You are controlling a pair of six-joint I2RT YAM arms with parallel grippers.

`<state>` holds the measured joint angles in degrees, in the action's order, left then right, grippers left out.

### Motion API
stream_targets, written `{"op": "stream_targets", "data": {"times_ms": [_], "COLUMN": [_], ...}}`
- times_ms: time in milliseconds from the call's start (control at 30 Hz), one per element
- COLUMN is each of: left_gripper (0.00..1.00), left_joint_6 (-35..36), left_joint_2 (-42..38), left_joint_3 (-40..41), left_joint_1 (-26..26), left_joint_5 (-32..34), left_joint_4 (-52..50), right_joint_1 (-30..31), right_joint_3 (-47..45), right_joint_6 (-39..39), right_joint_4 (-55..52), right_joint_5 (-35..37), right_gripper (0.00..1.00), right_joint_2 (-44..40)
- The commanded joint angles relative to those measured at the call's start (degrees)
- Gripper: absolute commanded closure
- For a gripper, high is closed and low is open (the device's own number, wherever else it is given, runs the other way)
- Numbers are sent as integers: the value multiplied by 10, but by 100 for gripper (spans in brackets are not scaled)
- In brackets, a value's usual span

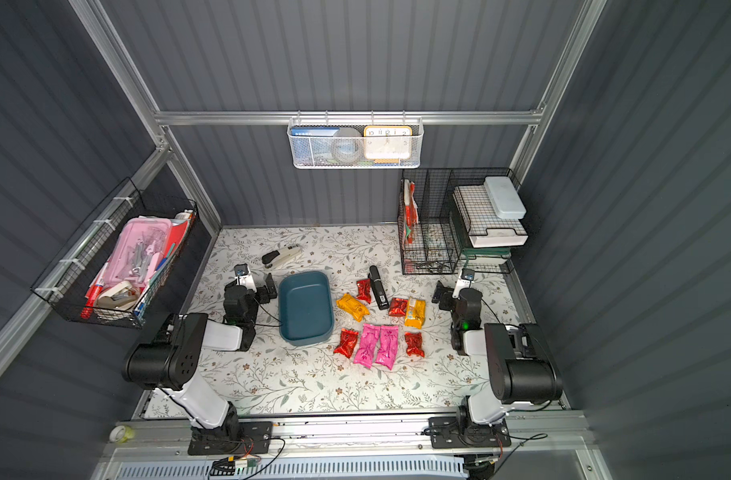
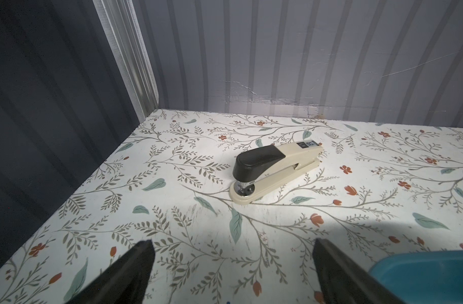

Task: Take the tea bags out of the storage box
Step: Reset both arms

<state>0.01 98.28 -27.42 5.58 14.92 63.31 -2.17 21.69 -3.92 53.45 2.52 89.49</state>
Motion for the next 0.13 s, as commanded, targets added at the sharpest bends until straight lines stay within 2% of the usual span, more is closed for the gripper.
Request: {"op": "stream_targets", "data": {"times_ms": [0, 100], "left_gripper": [1, 1], "left_joint_6": [9, 9], "left_joint_2": [-5, -5], "left_joint_3": [0, 1], "left_joint_1": [0, 0], "left_joint_5": [-6, -6], "left_joint_4": [10, 11], "right_joint_1": [2, 2], "right_joint_3": [10, 3], "right_joint_6": [9, 11], "right_joint_4": [-9, 1], "right_joint_5": [-7, -12], "right_gripper": [1, 1], "right_joint_2": [5, 1]}}
